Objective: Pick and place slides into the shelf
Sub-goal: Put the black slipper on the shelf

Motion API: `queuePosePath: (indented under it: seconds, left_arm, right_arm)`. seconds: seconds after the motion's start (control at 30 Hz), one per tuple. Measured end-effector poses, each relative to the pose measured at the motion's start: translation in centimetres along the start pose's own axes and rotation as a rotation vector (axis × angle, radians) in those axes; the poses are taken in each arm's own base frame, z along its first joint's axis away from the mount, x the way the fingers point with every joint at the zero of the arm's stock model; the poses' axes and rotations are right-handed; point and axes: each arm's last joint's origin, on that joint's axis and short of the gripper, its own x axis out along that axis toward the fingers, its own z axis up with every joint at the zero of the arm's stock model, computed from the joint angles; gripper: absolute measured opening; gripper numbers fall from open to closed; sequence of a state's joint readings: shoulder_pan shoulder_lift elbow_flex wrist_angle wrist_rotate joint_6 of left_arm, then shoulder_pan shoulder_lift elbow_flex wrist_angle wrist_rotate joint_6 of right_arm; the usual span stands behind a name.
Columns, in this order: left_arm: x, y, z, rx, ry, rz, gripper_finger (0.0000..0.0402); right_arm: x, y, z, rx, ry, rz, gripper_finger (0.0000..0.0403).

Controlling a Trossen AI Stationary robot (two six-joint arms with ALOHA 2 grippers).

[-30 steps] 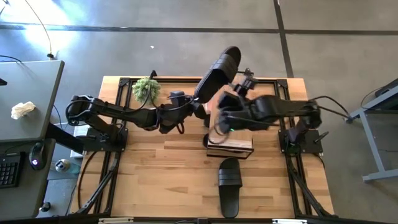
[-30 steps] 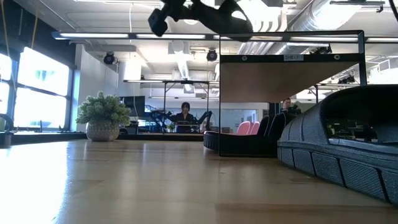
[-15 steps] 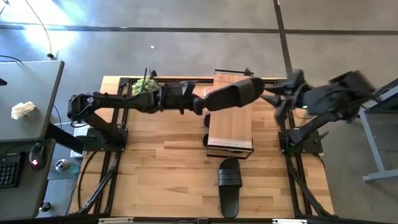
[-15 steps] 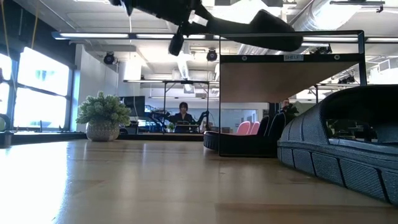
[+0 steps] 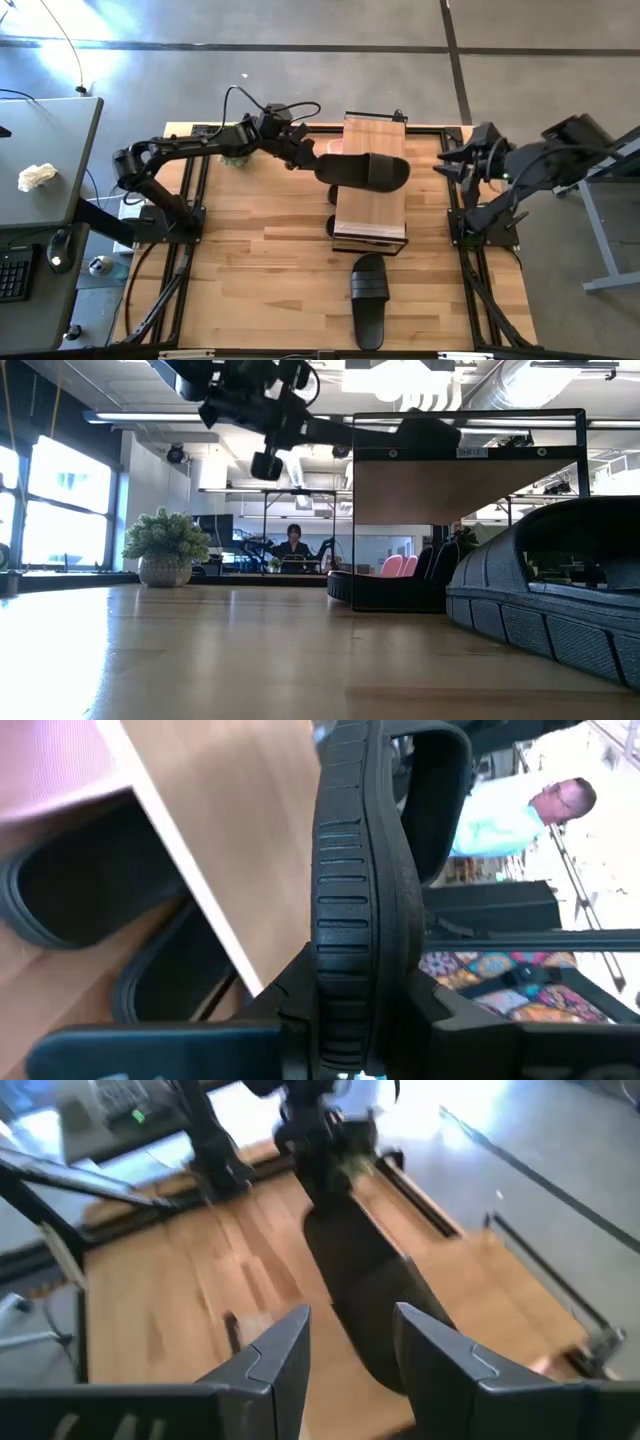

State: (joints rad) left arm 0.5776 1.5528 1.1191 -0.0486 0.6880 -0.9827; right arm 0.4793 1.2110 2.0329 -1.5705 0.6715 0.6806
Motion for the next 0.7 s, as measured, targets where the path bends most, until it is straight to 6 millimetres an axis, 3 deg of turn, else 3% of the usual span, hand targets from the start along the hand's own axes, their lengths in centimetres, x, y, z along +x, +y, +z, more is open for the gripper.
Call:
queuePosePath:
  seconds: [0.3, 0.47, 0.7]
  left_arm:
    - [1.9, 1.5, 0.4, -0.043, 0.105, -0.070, 0.0055]
    - [2.9, 1.8, 1.1, -0.060, 0.081, -0.127, 0.0054]
    - [4.9, 3.6, 0.8, -0.131, 0.121, -0.091, 0.0055]
  right_arm:
    - [2.2, -1.5, -5.1, 0.110, 0.148, -0.043, 0.0132]
    - [3.1, -2.1, -7.1, 0.176, 0.176, 0.001, 0.0132]
    - [4.7, -2.2, -9.5, 0.229, 0.198, 0.061, 0.0132]
